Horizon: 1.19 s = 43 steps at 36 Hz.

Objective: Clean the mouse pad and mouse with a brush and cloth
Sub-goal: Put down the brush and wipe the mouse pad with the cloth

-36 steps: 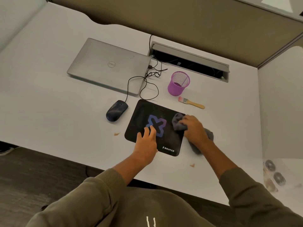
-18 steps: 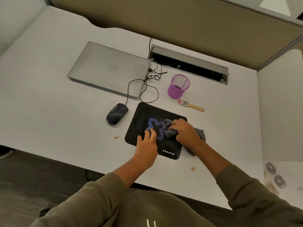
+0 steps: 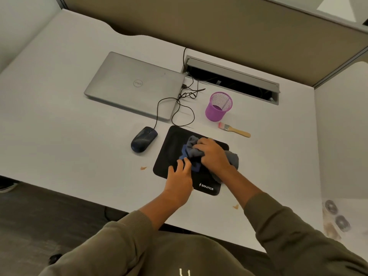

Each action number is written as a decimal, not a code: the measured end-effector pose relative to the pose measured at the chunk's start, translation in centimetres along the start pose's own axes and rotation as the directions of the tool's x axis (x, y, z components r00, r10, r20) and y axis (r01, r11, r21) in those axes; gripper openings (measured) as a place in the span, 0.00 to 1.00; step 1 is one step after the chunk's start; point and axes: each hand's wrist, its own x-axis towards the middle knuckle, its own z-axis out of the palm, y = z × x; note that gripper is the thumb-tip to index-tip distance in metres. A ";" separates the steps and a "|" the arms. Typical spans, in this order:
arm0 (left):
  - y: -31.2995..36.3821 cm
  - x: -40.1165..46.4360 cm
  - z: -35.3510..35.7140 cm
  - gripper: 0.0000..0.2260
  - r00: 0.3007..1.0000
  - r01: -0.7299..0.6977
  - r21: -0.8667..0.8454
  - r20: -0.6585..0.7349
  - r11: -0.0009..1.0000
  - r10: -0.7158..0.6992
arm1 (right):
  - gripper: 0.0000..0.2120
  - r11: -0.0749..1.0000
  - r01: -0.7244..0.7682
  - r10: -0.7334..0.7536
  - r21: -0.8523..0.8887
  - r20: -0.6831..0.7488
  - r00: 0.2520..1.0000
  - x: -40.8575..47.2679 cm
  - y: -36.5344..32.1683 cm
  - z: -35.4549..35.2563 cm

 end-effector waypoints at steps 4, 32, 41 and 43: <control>0.0 -0.1 0.0 0.36 1.000 0.006 -0.006 0.000 1.000 -0.006 | 0.18 0.972 -0.233 0.235 0.029 -0.127 0.964 1.6 0.2 -0.4; -0.1 -0.2 -0.1 0.34 1.000 -0.013 0.019 0.013 1.000 0.013 | 0.22 0.994 -0.004 0.022 -0.109 0.170 0.985 1.6 -1.7 -2.2; -0.1 -0.5 -0.2 0.34 1.000 -0.011 0.006 -0.006 1.000 0.011 | 0.22 0.994 0.107 -0.107 0.010 0.130 0.986 3.9 -3.6 0.7; -0.2 -0.6 -0.3 0.35 1.000 -0.009 0.003 -0.008 1.000 0.009 | 0.22 0.999 0.036 -0.037 0.026 0.053 0.998 5.0 -3.4 0.6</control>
